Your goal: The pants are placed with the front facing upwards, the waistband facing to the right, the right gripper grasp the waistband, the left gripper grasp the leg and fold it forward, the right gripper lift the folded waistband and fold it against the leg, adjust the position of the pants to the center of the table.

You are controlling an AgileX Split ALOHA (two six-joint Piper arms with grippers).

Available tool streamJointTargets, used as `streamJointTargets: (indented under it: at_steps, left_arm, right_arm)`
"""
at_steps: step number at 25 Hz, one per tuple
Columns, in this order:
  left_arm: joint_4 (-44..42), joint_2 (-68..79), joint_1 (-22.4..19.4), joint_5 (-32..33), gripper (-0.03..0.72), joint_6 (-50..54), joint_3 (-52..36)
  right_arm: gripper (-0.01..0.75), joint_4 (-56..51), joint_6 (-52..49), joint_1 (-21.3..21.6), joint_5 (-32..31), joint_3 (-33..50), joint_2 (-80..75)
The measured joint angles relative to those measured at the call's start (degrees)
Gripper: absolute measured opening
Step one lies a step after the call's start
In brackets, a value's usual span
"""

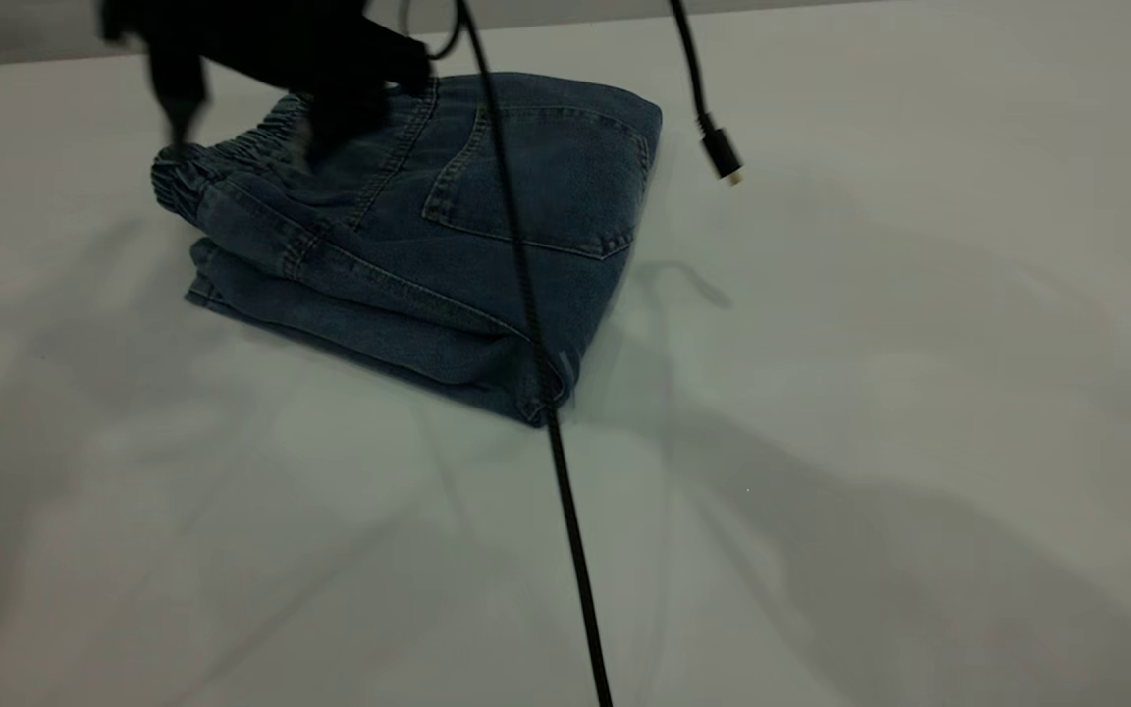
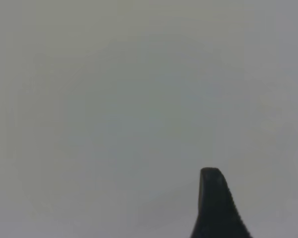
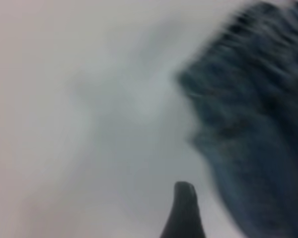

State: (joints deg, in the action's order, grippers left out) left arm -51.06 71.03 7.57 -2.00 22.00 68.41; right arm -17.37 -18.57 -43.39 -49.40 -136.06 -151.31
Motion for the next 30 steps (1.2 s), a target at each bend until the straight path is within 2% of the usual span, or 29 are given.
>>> streamJointTargets:
  at_steps: [4,8,13,17,25,30]
  left_arm:
    - [0.0,-1.2,0.3,0.0,0.384,0.1,0.0]
    - [0.0,-2.6,0.6,-0.1,0.384,0.1,-0.4]
    - [0.0,-3.8,0.6,-0.5,0.384,0.1,-0.7]
    - [0.0,-4.3,0.6,-0.6,0.384,0.1,-0.7]
    - [0.0,-5.2,0.6,-0.6,0.384,0.1,-0.8]
    - [0.0,-6.1,0.6,-0.5,0.384,0.2,-0.8]
  right_arm:
    - [0.491,11.2,-8.7,0.2,-10.3,-10.7,-6.1]
    - [0.491,17.4,-14.9,0.5,-14.3,-17.4,-9.3]
    - [0.491,16.2,-20.1,0.3,-10.1,-18.2,-10.2]
    - [0.491,12.3,-20.3,-1.1,-7.2,-18.1,-11.5]
    - [0.49,13.2,-18.2,-3.5,-8.3,-18.0,-12.6]
    - [0.49,13.0,-13.3,-4.1,-12.3,-18.0,-12.6]
